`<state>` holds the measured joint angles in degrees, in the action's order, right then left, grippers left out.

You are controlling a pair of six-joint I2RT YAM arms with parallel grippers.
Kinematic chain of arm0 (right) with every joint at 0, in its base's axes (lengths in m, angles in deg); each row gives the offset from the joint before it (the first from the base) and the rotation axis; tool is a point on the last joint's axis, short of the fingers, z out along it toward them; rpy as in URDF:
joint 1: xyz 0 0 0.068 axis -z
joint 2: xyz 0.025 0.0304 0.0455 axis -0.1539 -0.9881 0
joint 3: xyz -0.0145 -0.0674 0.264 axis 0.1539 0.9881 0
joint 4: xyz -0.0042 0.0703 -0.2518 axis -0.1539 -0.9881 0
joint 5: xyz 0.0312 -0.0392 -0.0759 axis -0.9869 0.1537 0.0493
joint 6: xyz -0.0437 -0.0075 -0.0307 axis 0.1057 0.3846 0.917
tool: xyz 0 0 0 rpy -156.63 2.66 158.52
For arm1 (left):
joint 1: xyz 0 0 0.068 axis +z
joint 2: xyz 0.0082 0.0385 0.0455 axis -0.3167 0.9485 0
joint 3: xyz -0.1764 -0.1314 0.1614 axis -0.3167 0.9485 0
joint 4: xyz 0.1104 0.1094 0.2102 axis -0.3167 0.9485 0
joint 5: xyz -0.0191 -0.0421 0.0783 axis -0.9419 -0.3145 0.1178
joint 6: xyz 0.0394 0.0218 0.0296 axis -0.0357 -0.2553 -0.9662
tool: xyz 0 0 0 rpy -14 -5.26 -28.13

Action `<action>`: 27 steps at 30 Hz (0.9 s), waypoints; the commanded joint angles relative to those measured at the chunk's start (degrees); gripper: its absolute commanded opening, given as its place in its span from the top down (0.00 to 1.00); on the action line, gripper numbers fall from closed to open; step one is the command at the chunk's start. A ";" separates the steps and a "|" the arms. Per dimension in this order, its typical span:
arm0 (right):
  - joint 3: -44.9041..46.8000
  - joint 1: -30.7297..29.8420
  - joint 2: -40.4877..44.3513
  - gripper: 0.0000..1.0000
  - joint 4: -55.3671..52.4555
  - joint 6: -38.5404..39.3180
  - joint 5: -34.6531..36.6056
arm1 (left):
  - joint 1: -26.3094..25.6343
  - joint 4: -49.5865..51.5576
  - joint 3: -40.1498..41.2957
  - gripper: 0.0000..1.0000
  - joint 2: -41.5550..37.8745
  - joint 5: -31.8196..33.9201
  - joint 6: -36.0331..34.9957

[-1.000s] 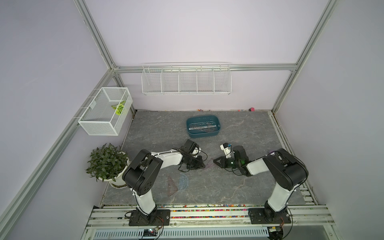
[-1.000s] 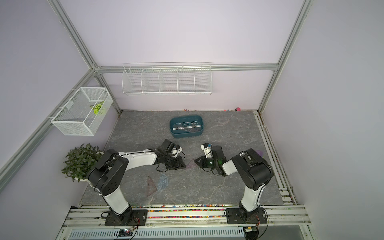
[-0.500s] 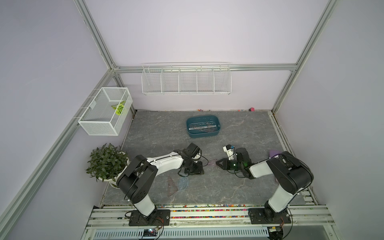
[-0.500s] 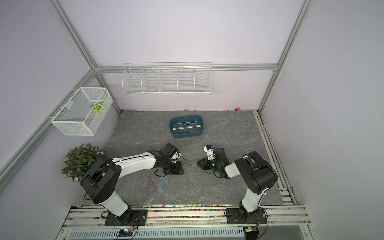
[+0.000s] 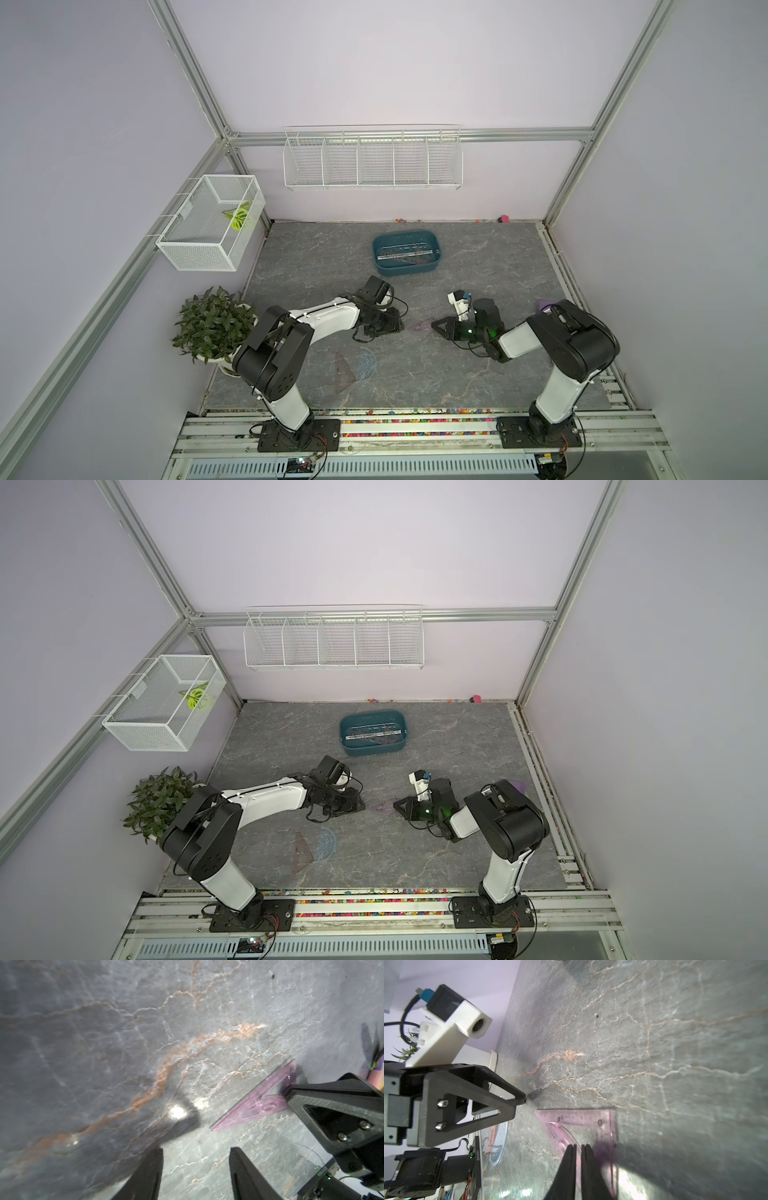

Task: Put the scattered rulers into the storage box
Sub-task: Adjust the ruler at the center of the board.

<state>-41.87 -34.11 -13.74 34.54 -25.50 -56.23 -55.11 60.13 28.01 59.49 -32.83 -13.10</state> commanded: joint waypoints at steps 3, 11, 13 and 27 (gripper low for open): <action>4.08 1.78 -5.89 0.87 -9.36 -0.64 2.93 | 0.08 0.72 -0.01 0.42 6.16 -2.15 -0.41; 3.98 2.11 -4.59 0.87 -6.23 -1.83 -1.35 | -0.18 0.99 1.15 0.43 4.79 -4.28 -1.10; 3.02 2.14 -1.77 0.87 -6.81 -2.58 -3.54 | -0.18 1.69 1.58 0.43 2.48 -4.45 -1.65; -4.22 2.82 16.83 0.79 -33.41 5.83 1.51 | -5.84 4.87 -3.66 0.41 5.51 -8.05 -5.43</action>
<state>-45.74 -31.88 2.04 8.23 -22.70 -56.91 -60.66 62.65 26.67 60.96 -40.77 -16.05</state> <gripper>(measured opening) 0.209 0.590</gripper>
